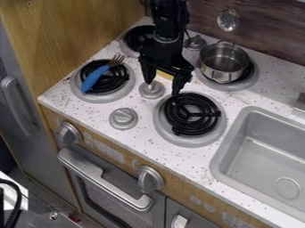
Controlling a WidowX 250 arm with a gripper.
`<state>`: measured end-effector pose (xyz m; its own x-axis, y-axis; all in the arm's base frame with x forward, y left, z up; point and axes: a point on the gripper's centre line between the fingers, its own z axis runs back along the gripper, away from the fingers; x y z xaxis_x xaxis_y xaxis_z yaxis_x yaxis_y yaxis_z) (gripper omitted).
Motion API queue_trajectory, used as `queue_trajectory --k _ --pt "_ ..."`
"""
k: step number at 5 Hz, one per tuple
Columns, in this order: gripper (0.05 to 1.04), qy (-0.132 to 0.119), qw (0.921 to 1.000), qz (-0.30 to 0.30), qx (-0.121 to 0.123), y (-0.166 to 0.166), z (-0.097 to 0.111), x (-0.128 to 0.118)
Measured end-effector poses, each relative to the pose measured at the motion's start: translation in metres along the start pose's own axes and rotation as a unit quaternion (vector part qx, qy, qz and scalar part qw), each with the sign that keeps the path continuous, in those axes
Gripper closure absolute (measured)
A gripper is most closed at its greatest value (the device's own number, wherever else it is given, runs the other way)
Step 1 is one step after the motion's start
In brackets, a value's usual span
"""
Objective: Picked up the blue fork and moved it to the bottom right burner
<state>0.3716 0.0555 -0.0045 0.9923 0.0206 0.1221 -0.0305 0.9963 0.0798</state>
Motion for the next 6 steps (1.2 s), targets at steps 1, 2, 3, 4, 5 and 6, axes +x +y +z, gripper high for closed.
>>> queue_trajectory --k 1,2,3,4,5,6 --pt "0.085 0.024 0.9997 -0.001 -0.002 -0.001 -0.015 -0.010" --pt "0.085 0.031 0.9994 0.014 0.009 0.020 -0.013 -0.003" --pt "0.085 0.027 0.9981 0.055 0.007 0.055 -0.014 -0.001" --pt "0.085 0.022 0.9966 0.077 0.021 0.088 -0.007 0.005" --pt "0.085 0.028 0.9949 0.094 0.022 0.110 -0.012 0.004" --pt "0.085 0.053 0.9929 0.104 0.022 0.124 -0.023 0.004"
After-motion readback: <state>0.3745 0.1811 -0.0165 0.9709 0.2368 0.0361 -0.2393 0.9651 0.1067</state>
